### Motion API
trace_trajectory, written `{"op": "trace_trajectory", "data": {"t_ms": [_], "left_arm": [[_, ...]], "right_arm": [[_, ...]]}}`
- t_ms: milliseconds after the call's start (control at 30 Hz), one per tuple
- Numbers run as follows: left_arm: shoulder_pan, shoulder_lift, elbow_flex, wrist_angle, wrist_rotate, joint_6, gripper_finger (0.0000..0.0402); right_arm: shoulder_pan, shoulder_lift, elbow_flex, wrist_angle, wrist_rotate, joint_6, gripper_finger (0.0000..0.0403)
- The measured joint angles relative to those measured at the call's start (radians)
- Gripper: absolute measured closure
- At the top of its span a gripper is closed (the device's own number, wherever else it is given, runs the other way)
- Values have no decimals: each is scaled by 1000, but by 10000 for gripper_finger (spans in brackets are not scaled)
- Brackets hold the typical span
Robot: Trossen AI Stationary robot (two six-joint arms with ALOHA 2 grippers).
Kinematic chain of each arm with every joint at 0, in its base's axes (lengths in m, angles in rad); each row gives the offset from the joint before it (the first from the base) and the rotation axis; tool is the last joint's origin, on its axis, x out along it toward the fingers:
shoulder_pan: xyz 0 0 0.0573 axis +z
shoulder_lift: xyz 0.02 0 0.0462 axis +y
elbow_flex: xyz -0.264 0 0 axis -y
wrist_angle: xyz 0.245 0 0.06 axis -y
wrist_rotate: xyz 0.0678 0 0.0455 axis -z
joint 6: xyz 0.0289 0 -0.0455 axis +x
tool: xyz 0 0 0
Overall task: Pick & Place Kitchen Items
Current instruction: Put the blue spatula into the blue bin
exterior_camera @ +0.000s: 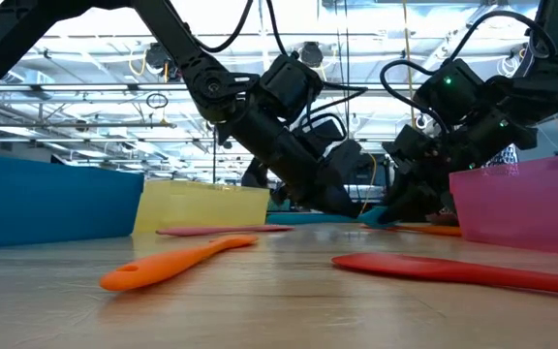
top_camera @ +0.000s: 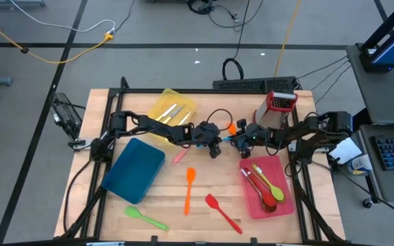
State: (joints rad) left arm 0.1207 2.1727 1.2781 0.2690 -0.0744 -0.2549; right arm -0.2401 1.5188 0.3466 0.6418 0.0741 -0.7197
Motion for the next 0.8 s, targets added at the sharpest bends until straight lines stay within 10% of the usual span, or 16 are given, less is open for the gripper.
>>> {"op": "trace_trajectory", "data": {"t_ms": [533, 800], "left_arm": [[-2, 1, 0, -42, -55, 122, 268], [-4, 1, 0, -40, -59, 117, 360]], "right_arm": [[0, 0, 1, 9, 0, 1, 385], [0, 0, 1, 7, 2, 9, 377]]}}
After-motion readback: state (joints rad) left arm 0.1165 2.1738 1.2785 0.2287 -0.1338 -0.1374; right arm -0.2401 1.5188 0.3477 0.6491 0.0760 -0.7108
